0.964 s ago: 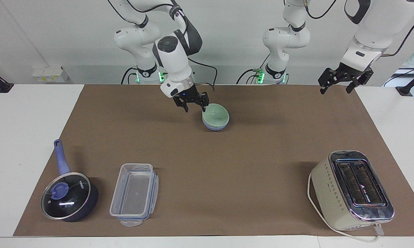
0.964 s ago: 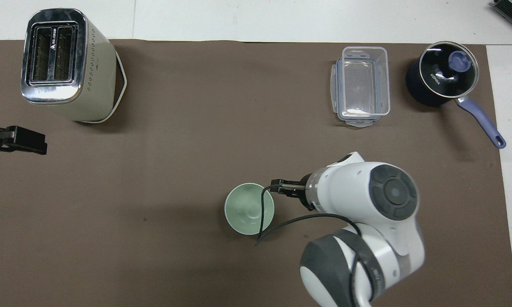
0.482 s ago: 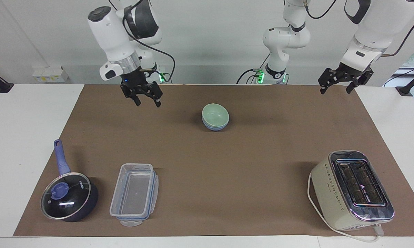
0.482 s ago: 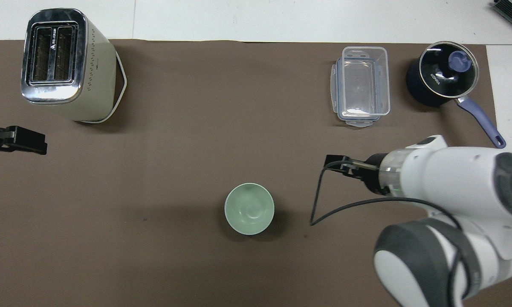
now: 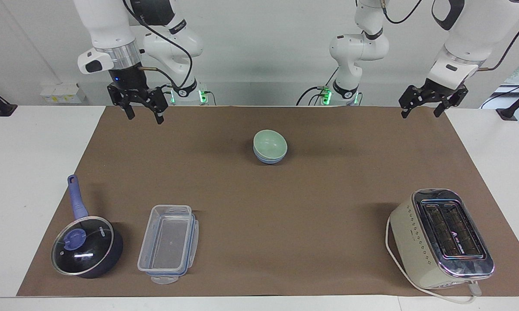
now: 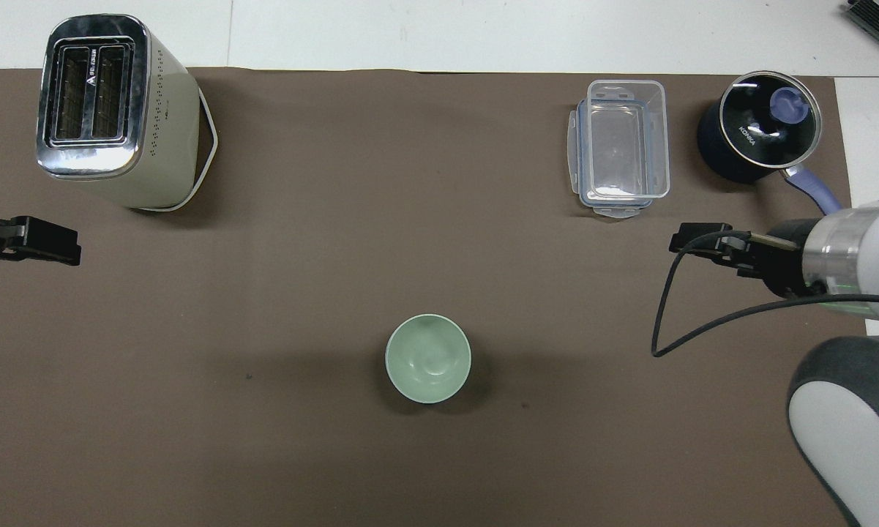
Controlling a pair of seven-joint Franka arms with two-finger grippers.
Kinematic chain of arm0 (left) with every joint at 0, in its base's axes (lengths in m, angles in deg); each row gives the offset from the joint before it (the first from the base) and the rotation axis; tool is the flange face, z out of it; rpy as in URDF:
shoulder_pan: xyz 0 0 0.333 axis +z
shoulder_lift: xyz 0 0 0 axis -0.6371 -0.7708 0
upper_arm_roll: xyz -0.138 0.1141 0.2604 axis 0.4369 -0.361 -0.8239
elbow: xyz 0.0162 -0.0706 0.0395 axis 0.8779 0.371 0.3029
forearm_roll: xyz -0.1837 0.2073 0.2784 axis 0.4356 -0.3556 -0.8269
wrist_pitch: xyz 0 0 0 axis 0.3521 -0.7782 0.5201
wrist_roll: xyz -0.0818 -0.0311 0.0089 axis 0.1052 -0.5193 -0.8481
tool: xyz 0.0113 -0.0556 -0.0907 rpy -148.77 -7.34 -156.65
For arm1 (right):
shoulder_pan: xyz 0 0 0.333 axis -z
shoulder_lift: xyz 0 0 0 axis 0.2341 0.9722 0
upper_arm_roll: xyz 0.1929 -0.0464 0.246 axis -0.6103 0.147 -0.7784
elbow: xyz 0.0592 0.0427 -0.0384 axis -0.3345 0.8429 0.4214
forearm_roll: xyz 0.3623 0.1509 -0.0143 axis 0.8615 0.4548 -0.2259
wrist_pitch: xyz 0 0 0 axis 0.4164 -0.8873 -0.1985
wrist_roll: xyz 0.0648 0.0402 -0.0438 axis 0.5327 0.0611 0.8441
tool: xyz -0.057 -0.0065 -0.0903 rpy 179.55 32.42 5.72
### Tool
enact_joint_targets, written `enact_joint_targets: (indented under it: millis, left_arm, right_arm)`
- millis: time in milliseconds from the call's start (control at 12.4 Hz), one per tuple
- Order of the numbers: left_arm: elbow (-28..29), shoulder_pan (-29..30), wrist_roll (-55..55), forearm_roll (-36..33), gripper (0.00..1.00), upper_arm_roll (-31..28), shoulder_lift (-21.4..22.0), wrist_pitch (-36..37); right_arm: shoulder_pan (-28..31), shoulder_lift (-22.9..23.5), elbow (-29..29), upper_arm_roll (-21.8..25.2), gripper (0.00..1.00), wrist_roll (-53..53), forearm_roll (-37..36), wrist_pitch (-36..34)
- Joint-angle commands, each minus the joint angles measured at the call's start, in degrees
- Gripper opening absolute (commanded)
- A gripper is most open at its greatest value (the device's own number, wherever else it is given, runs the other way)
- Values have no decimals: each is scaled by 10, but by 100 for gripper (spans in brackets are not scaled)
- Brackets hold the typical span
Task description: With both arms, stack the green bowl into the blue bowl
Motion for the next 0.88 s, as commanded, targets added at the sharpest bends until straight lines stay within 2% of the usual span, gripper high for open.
enact_joint_targets:
  millis: [0,402,562,804]
  left_arm:
    - [-9,7,4,-5,100,5,-3,12]
    - [-9,7,4,-5,100,5,-3,12]
    - [-9,7,4,-5,100,5,-3,12]
    - [-9,7,4,-5,100,5,-3,12]
  right_arm:
    - [19,43,-96,-8,100,38,-27,-81]
    - [33,56,-123,-8,100,68,-24,-117]
    - [40,66,-130,-8,100,117,-29,-146]
    - [41,101,-197,-9,100,121,-17,-188]
